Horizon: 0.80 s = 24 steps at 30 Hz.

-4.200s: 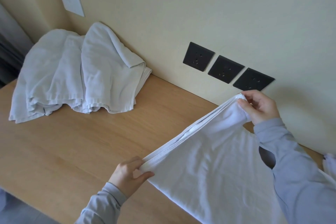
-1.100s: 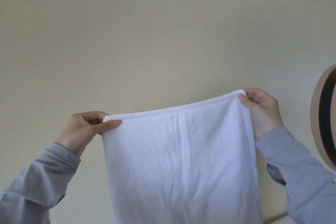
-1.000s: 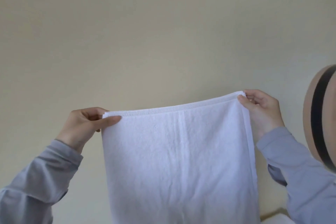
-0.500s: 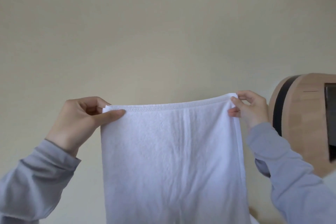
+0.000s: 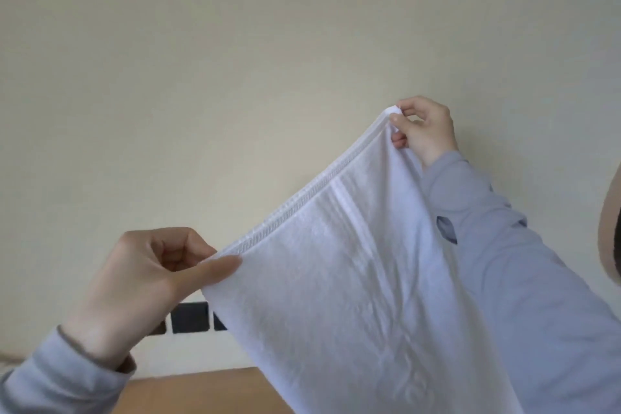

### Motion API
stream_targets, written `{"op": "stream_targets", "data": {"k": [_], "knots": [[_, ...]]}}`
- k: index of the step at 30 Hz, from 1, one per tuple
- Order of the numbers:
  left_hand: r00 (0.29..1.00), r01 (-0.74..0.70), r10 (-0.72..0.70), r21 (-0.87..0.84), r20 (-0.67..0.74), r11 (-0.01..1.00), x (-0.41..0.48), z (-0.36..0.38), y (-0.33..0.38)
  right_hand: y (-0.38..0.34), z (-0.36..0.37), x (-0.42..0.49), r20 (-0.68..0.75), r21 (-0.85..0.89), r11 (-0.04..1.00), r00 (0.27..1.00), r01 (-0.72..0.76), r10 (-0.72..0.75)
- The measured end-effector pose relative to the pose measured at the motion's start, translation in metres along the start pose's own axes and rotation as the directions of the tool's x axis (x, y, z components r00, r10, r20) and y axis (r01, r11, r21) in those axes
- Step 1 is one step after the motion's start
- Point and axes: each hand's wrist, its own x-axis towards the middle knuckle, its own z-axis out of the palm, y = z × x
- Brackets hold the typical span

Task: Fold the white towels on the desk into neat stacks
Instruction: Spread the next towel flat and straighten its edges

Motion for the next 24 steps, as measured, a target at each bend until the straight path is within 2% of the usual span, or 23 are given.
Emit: {"op": "stream_targets", "data": {"k": [2,5,9,11,14,17,24], "knots": [[0.988,0.152,-0.152,-0.002,-0.005,0.988,-0.03,-0.018,-0.044,0.032,0.052,-0.03,0.109,-0.009,0.999,0.993,-0.053,0.053],[0.921,0.388,-0.387,0.016,-0.043,0.922,-0.084,-0.043,-0.113,0.09,0.132,-0.097,0.273,-0.011,0.984,0.947,-0.175,0.171],[0.761,0.649,-0.637,0.144,-0.126,0.747,-0.162,-0.078,-0.198,0.151,0.229,-0.207,0.444,-0.078,0.944,0.837,-0.321,0.322],[0.667,0.744,-0.716,0.138,-0.205,0.653,-0.199,-0.097,-0.234,0.169,0.27,-0.257,0.528,-0.117,0.921,0.762,-0.372,0.375],[0.525,0.836,-0.79,0.018,-0.317,0.548,-0.242,-0.135,-0.275,0.182,0.329,-0.315,0.641,-0.18,0.908,0.655,-0.379,0.401],[0.413,0.878,-0.838,-0.089,-0.357,0.471,-0.277,-0.175,-0.305,0.186,0.385,-0.359,0.702,-0.234,0.905,0.583,-0.355,0.41],[0.205,0.952,-0.942,-0.168,-0.266,0.255,-0.336,-0.219,-0.355,0.201,0.498,-0.434,0.815,-0.315,0.931,0.451,-0.184,0.365]]}}
